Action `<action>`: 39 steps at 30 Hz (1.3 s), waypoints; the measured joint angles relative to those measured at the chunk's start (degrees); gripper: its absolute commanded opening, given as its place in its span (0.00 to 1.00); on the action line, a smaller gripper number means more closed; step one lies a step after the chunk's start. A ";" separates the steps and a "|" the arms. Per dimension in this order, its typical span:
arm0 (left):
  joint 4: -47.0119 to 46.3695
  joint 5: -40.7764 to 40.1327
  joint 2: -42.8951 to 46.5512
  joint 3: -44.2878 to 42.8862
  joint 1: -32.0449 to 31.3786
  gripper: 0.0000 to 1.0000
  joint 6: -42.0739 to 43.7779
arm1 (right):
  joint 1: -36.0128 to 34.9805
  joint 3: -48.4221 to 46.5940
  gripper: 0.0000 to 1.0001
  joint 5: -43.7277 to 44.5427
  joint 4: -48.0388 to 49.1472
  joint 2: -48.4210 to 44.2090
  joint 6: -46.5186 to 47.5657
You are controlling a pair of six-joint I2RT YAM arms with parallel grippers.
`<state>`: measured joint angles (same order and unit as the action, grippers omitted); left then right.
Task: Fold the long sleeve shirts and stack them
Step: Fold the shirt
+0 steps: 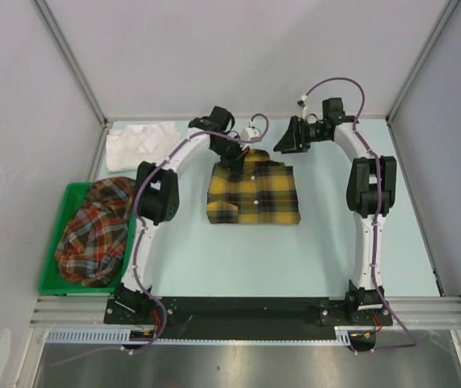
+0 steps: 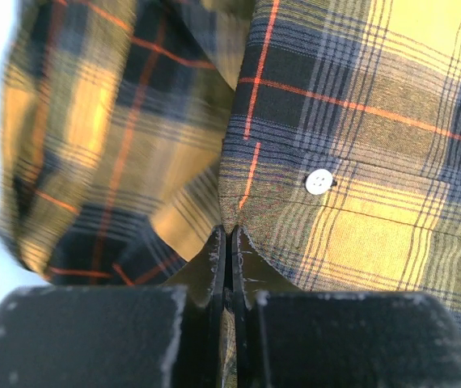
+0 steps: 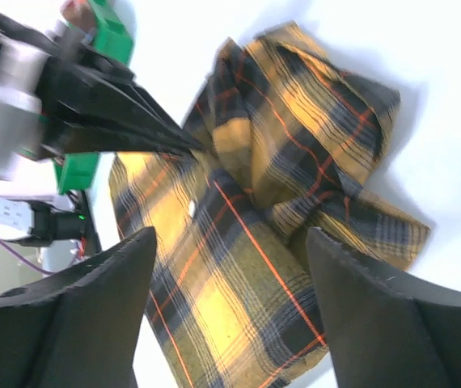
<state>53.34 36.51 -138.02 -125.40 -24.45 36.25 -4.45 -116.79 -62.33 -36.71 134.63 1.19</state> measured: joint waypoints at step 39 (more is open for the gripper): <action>-18.67 15.74 11.17 25.40 16.26 0.00 -32.39 | 1.79 8.41 0.00 6.14 -4.11 -0.02 8.68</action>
<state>34.68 52.25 -126.85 -100.01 -8.19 3.86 -2.66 -108.38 -56.18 -40.82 134.61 9.87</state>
